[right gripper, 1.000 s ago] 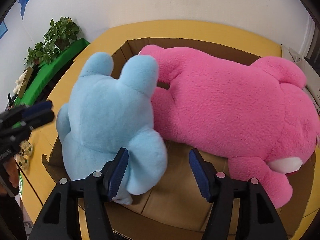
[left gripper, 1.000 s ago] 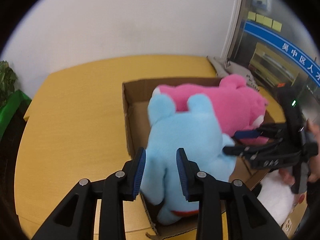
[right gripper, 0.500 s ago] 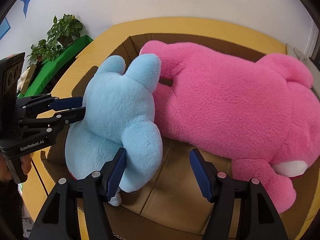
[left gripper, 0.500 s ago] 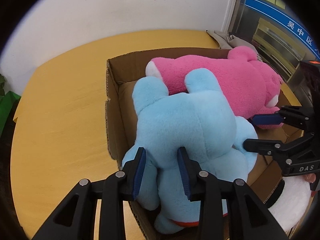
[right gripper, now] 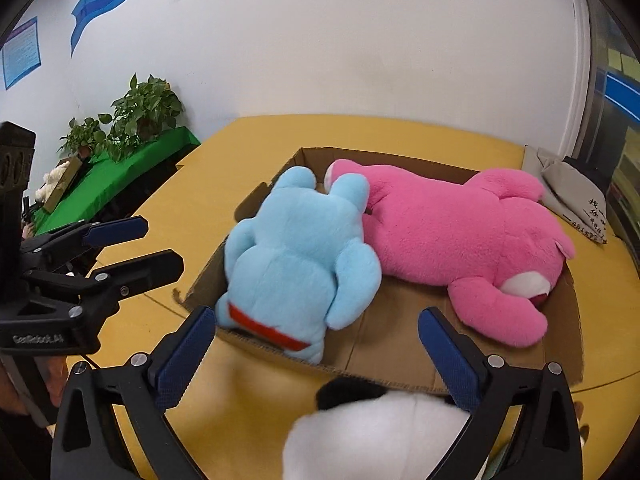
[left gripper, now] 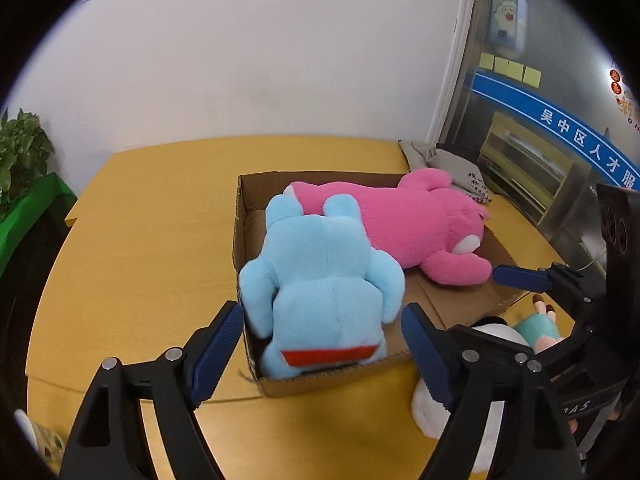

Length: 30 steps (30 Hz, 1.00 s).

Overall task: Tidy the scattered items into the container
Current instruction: 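Open both grippers to release the blue bear and withdraw from the box, then close both grippers on the white panda's body on the table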

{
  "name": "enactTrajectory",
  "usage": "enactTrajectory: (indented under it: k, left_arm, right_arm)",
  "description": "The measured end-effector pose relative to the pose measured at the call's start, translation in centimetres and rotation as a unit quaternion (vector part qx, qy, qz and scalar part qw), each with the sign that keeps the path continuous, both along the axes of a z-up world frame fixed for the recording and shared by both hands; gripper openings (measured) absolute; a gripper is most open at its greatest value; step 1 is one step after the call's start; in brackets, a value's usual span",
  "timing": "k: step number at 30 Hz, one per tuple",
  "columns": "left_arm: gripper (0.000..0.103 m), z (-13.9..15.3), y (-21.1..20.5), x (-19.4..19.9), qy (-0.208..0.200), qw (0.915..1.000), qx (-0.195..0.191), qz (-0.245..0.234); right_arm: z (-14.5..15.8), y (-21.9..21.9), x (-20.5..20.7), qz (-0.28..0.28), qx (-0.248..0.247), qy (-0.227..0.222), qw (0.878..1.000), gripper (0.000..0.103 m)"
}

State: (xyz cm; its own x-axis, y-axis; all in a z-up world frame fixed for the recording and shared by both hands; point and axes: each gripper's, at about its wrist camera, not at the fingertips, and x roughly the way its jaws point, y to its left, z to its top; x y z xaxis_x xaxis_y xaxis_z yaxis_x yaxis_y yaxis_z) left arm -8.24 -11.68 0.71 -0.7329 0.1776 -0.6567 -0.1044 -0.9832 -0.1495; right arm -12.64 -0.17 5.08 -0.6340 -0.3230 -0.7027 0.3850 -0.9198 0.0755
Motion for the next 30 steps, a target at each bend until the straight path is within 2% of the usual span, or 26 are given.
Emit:
enactTrajectory:
  k: [4, 13, 30]
  left_arm:
    - [0.081, 0.0, 0.2, 1.8, 0.001, 0.9998, 0.016, 0.011]
    - [0.081, -0.5, 1.1, 3.2, 0.0, 0.9991, 0.039, 0.013]
    - [0.081, -0.9, 2.5, 3.8, -0.007, 0.999, 0.043, 0.01]
  right_arm:
    - [0.3, -0.1, 2.0, -0.011, 0.016, 0.019, 1.0, 0.103]
    - [0.4, 1.4, 3.1, -0.017, 0.018, 0.019, 1.0, 0.103]
    - [0.6, 3.0, 4.2, -0.012, 0.011, 0.021, 1.0, 0.103]
